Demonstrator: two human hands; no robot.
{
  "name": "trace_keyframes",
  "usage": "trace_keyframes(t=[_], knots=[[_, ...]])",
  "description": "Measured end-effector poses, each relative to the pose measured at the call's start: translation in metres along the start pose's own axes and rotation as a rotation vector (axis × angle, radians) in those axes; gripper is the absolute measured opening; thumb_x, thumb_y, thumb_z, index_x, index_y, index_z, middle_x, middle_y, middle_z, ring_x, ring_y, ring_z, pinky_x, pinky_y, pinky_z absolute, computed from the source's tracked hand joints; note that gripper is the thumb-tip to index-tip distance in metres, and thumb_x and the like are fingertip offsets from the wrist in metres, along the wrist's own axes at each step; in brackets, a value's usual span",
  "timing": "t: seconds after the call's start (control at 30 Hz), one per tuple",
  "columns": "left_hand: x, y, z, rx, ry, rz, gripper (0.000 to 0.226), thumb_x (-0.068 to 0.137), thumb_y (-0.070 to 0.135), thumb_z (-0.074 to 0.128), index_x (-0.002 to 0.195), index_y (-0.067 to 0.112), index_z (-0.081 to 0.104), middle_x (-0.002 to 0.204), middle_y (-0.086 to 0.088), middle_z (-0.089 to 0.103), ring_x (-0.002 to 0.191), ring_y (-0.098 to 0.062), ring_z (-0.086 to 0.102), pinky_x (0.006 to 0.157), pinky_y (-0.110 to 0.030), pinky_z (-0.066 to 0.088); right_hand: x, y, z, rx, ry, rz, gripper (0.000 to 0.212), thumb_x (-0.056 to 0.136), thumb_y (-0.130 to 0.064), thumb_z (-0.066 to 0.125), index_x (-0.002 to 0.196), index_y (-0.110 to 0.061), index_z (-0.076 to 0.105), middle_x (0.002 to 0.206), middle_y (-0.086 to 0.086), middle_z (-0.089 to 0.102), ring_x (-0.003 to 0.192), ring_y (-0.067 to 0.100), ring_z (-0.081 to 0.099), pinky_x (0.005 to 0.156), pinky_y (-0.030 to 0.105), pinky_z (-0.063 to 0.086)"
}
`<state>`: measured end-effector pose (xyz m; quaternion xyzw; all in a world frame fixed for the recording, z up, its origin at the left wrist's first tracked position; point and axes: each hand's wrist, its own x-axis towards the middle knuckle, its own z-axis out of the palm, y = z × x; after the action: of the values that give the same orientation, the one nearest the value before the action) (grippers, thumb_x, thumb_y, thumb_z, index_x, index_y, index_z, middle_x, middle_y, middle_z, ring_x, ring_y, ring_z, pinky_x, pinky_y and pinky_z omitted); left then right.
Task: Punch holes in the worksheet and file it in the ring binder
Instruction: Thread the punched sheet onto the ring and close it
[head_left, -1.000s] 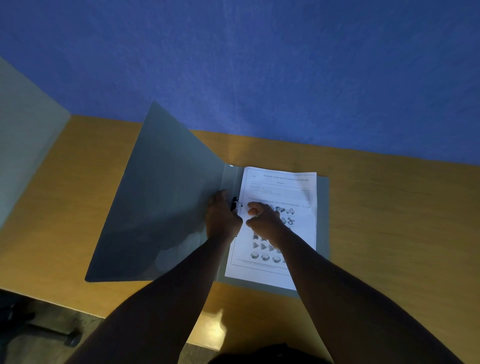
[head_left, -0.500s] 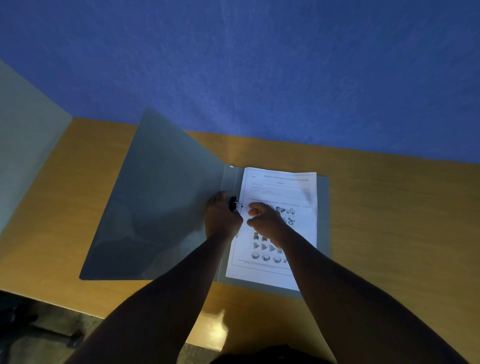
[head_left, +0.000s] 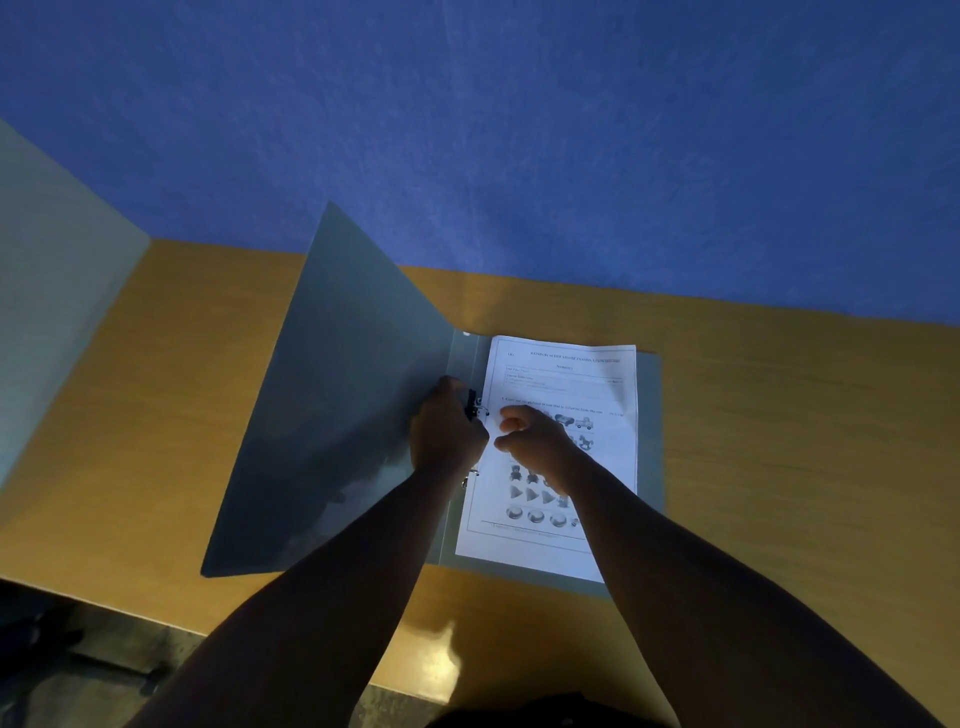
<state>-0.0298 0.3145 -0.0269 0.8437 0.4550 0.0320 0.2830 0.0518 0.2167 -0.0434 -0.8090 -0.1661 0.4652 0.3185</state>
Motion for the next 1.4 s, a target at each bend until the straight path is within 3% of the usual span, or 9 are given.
trace_keyframes(t=[0.3,0.43,0.5,0.7,0.87,1.0,1.07,1.2,1.4], knots=[[0.002,0.008,0.002,-0.003,-0.042,0.042,0.056,0.068,0.009,0.078,0.119,0.016,0.055,0.113,-0.005,0.058,0.100,-0.024,0.061,0.074,-0.026,0.045,-0.003,-0.002,-0.002,0.057,-0.001,0.008,0.036,0.087,-0.014,0.064,0.122,-0.019,0.058,0.119,-0.001,0.064,0.115,0.022,0.057,0.104,0.043,0.046],[0.002,0.007,0.004,-0.005,-0.057,0.044,0.065,0.069,0.035,0.084,0.123,0.018,0.053,0.117,-0.002,0.055,0.100,-0.020,0.060,0.074,-0.026,0.046,-0.005,-0.003,-0.003,0.093,0.008,0.011,0.027,0.087,-0.008,0.063,0.114,-0.013,0.064,0.108,-0.002,0.067,0.098,0.017,0.062,0.089,0.034,0.056],[0.001,0.005,0.004,-0.022,-0.034,0.061,0.058,0.073,0.042,0.078,0.121,0.018,0.054,0.114,0.000,0.055,0.096,-0.018,0.059,0.071,-0.025,0.043,-0.004,-0.004,-0.002,0.095,0.008,0.015,0.028,0.081,-0.010,0.063,0.107,-0.019,0.067,0.106,-0.002,0.069,0.100,0.020,0.063,0.088,0.040,0.058],[-0.005,-0.001,0.005,-0.052,0.015,0.105,0.033,0.084,0.027,0.065,0.114,0.018,0.059,0.108,-0.001,0.063,0.098,-0.017,0.061,0.078,-0.024,0.046,-0.007,-0.004,-0.003,0.163,0.010,0.076,0.047,0.088,-0.016,0.060,0.134,-0.015,0.051,0.127,0.007,0.060,0.118,0.026,0.058,0.101,0.037,0.047],[-0.004,-0.007,0.006,-0.055,0.013,0.120,0.032,0.083,0.019,0.067,0.114,0.021,0.062,0.109,0.002,0.064,0.096,-0.018,0.064,0.079,-0.030,0.055,0.000,-0.005,0.000,0.088,-0.007,0.060,0.066,0.084,-0.018,0.068,0.143,-0.023,0.038,0.123,0.006,0.063,0.119,0.028,0.056,0.106,0.045,0.042],[-0.002,-0.014,0.007,-0.054,0.027,0.131,0.023,0.089,0.015,0.064,0.112,0.019,0.066,0.110,0.001,0.068,0.096,-0.018,0.068,0.080,-0.031,0.057,0.006,-0.009,0.010,-0.086,0.061,0.036,0.087,0.081,-0.041,0.074,0.151,-0.031,0.024,0.120,0.003,0.066,0.126,0.027,0.048,0.109,0.044,0.026],[-0.003,-0.018,0.007,-0.051,0.024,0.160,0.019,0.092,0.017,0.062,0.110,0.017,0.067,0.107,0.000,0.070,0.094,-0.018,0.069,0.081,-0.034,0.058,0.009,-0.010,0.015,-0.097,0.087,0.051,0.091,0.079,-0.049,0.072,0.152,-0.035,0.020,0.126,0.005,0.061,0.130,0.030,0.043,0.105,0.044,0.028],[-0.003,-0.020,0.005,-0.065,0.057,0.211,0.016,0.095,0.020,0.059,0.098,0.013,0.072,0.095,-0.003,0.073,0.083,-0.019,0.070,0.075,-0.030,0.058,0.013,-0.011,0.021,-0.119,0.133,0.066,0.086,0.076,-0.056,0.068,0.148,-0.039,0.025,0.129,0.008,0.059,0.131,0.034,0.040,0.103,0.049,0.030],[0.003,-0.021,0.003,-0.074,0.059,0.184,0.020,0.094,0.028,0.061,0.093,0.014,0.076,0.088,-0.002,0.074,0.075,-0.019,0.069,0.071,-0.033,0.058,0.015,-0.011,0.024,-0.179,0.177,0.058,0.063,0.083,-0.041,0.066,0.138,-0.037,0.035,0.132,0.010,0.053,0.126,0.036,0.043,0.098,0.050,0.034]])
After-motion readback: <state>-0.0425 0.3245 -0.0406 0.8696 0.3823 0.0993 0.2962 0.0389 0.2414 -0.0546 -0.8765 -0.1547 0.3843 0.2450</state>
